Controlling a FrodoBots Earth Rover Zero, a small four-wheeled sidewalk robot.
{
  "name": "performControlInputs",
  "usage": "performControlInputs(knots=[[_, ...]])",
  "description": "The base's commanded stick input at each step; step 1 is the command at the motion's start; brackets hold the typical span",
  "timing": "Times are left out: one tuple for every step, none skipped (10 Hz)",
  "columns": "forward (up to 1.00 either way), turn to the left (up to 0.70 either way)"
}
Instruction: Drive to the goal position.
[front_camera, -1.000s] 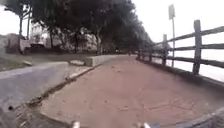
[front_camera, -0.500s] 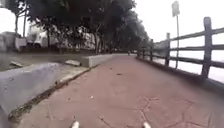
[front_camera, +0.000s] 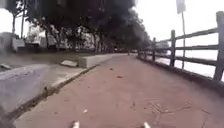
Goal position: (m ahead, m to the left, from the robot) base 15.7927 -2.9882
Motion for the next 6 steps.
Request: performControlInputs(knots=[[0.70, 0.00], [0.70, 0.00], [0.70, 0.00], [0.70, 0.00], [0.70, 0.00], [0.70, 0.00]])
